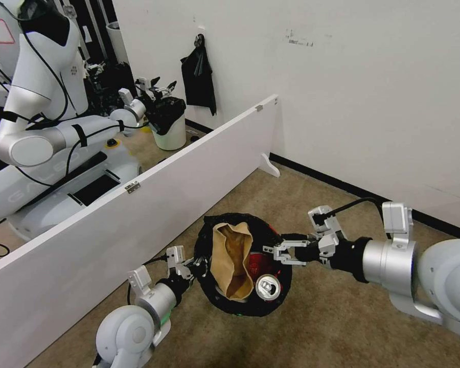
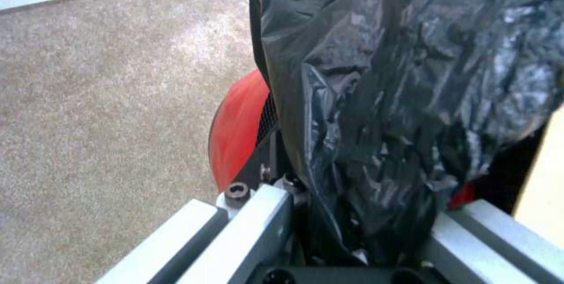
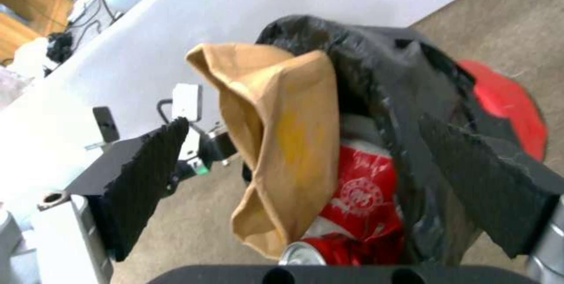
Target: Pick up the trash bin, then pick up the garbage from the floor and place it into the trash bin.
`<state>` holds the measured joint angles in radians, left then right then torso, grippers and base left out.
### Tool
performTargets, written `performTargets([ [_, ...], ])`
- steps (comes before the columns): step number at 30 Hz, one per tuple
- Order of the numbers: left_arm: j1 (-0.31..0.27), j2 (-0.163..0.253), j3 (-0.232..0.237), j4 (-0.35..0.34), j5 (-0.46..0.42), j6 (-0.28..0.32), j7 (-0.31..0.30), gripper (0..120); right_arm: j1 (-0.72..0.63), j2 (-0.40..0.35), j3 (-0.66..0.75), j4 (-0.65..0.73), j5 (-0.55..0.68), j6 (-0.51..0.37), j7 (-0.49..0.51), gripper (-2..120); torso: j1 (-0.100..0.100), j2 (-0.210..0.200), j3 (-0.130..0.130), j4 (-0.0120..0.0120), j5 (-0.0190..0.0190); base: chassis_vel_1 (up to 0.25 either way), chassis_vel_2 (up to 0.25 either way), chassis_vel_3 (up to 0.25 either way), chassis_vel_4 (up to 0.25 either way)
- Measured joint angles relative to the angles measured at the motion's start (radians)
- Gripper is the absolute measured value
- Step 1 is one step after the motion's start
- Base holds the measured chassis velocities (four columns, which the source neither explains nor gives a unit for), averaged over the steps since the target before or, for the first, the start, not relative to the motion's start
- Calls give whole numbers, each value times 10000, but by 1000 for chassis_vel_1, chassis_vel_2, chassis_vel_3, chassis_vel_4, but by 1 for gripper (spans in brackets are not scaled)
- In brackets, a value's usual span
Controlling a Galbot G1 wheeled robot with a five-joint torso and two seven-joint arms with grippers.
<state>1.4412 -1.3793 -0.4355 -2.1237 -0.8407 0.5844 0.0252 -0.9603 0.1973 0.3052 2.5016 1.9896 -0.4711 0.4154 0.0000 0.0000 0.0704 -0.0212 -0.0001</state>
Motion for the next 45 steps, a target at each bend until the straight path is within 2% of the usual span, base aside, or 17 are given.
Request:
performTargets([
  [7,3,117,-11,-80,-113,3,1,0,194,-67,140,0,13,-48,627,100,0,0,0,0,0,0,0,0,0],
  [15,4,205,12,-111,-161,36,1,0,-219,-145,1012,-4,-186,-145,1214,100,0,0,0,0,0,0,0,0,0],
  [19,-2,267,56,-141,-185,49,2,0,-1097,-209,2073,-6,-636,-256,1374,100,0,0,0,0,2,0,0,0,0],
  [21,-18,313,85,-148,-203,63,2,0,-2366,-160,3350,-9,-1113,-350,1456,100,0,0,0,-1,-1,0,0,0,0],
  [24,-26,329,93,-149,-209,68,2,0,-2750,-99,3690,-9,-1329,-373,1463,100,0,0,0,0,1,0,0,0,0],
  [27,-44,364,139,-153,-219,77,2,0,-4188,242,5166,-13,-2154,-493,1364,100,0,0,0,1,2,0,0,0,0],
  [28,-46,373,181,-157,-236,81,2,0,-5186,401,6057,-13,-2824,-569,1066,100,0,0,0,0,2,0,0,0,0],
  [29,-46,373,181,-157,-236,81,2,0,-5186,401,6057,-13,-2824,-569,1066,100,0,0,0,0,2,0,0,0,0],
  [30,-46,381,203,-160,-243,84,2,0,-5883,497,6674,-14,-3333,-605,825,100,0,0,0,1,2,0,0,0,0],
  [32,-48,396,289,-160,-255,86,13,0,-7690,1057,8073,-17,-4970,-583,-145,100,0,0,0,-2,0,0,0,0,0],
  [35,-52,396,336,-155,-255,86,34,0,-8150,1308,8420,-20,-5548,-539,-524,100,0,0,-1,-1,5,0,0,0,0],
  [37,-85,395,546,-135,-255,83,94,0,-9502,2037,9461,-21,-7693,-170,-2070,100,0,0,0,-1,0,0,0,0,0],
  [38,-85,395,546,-135,-255,83,94,0,-9502,2037,9461,-21,-7693,-170,-2070,100,0,0,0,-1,0,0,0,0,0],
  [40,-115,409,728,-107,-255,73,113,0,-10567,2769,10153,-20,-9873,413,-3494,100,0,0,-1,-1,1,0,0,0,0],
  [41,-115,409,728,-107,-255,73,113,0,-10567,2769,10153,-20,-9873,413,-3494,100,0,0,-1,-1,1,0,0,0,0],
  [43,-139,397,887,-64,-255,57,114,0,-11196,3444,10491,-21,-11285,988,-4395,100,0,0,-1,2,0,0,0,0,0],
  [45,-140,389,949,-55,-251,52,114,0,-11287,3709,10539,-21,-11672,1144,-4660,100,0,0,-1,1,0,0,0,0,0],
])
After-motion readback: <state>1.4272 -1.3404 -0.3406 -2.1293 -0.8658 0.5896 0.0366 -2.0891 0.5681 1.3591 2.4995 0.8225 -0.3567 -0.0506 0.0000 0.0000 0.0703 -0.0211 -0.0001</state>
